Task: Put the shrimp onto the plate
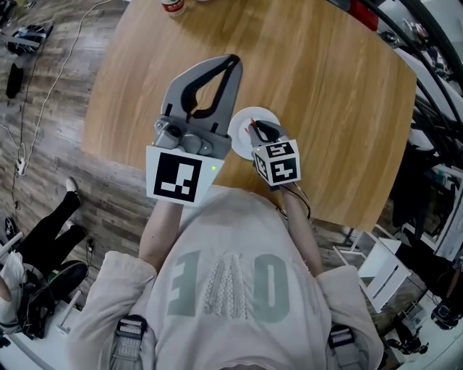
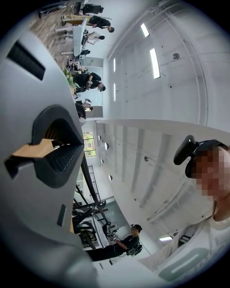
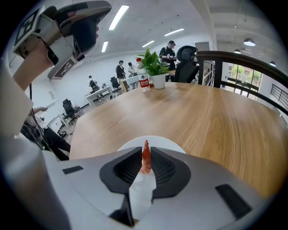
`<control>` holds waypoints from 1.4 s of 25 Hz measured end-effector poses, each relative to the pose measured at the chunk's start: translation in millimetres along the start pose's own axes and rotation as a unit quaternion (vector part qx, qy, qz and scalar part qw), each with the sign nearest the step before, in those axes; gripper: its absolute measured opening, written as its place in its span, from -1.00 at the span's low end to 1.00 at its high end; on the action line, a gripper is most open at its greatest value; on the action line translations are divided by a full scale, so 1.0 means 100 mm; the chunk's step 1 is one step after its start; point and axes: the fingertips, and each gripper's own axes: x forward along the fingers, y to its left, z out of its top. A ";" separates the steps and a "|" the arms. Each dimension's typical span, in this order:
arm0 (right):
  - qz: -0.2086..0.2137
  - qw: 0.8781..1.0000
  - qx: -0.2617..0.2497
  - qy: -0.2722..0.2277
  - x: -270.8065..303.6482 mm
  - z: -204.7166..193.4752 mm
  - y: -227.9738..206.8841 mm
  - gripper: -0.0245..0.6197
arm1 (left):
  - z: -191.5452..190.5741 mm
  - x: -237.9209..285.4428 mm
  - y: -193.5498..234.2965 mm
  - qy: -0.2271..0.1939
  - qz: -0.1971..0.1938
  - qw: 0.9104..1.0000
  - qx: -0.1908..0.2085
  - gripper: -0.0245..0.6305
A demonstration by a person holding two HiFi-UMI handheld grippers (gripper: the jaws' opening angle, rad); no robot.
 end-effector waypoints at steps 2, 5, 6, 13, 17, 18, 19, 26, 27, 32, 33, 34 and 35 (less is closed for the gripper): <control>0.004 1.000 0.001 0.003 0.00 0.00 0.01 -0.73 | 0.00 0.00 -0.01 0.001 -0.002 1.000 0.000 -0.90; 0.011 1.000 0.006 0.002 -0.02 0.01 0.02 -0.73 | 0.01 0.00 -0.02 0.000 -0.004 1.000 -0.005 -0.90; 0.011 1.000 0.006 0.000 -0.03 0.02 0.01 -0.73 | 0.01 0.00 -0.02 0.000 -0.004 1.000 -0.004 -0.90; -0.003 1.000 0.006 -0.023 -0.16 0.17 -0.05 -0.73 | 0.03 0.00 -0.03 -0.001 -0.004 1.000 0.000 -0.90; -0.034 0.997 -0.016 -0.070 -0.37 0.49 -0.15 -0.74 | 0.06 -0.01 -0.08 -0.003 -0.009 1.000 0.005 -0.89; -0.047 0.995 -0.021 -0.088 -0.45 0.60 -0.19 -0.76 | 0.07 0.00 -0.08 -0.004 -0.010 1.000 0.005 -0.90; -0.061 0.992 -0.024 -0.110 -0.55 0.73 -0.23 -0.80 | 0.08 0.00 -0.09 -0.005 -0.011 1.000 0.004 -0.90; -0.150 0.933 -0.017 -0.328 -1.64 1.70 -0.33 -0.86 | 0.12 -0.02 -0.16 -0.005 -0.018 1.000 0.005 -0.90; -0.159 0.920 -0.022 -0.357 -1.80 1.80 -0.32 -0.86 | 0.13 -0.02 -0.17 -0.004 -0.018 1.000 0.006 -0.90; -0.190 0.882 -0.037 -0.429 -2.28 1.97 -0.25 -0.86 | 0.19 0.02 -0.24 -0.011 -0.028 1.000 0.005 -0.90; -0.191 0.881 -0.037 -0.432 -2.31 1.98 -0.24 -0.86 | 0.20 0.03 -0.24 -0.012 -0.031 0.999 0.005 -0.90; -0.191 0.880 -0.036 -0.433 -2.32 1.97 -0.23 -0.86 | 0.21 0.03 -0.24 -0.013 -0.032 0.999 0.005 -0.90; -0.191 0.880 -0.036 -0.433 -2.32 1.97 -0.22 -0.86 | 0.22 0.04 -0.24 -0.015 -0.033 0.999 0.006 -0.90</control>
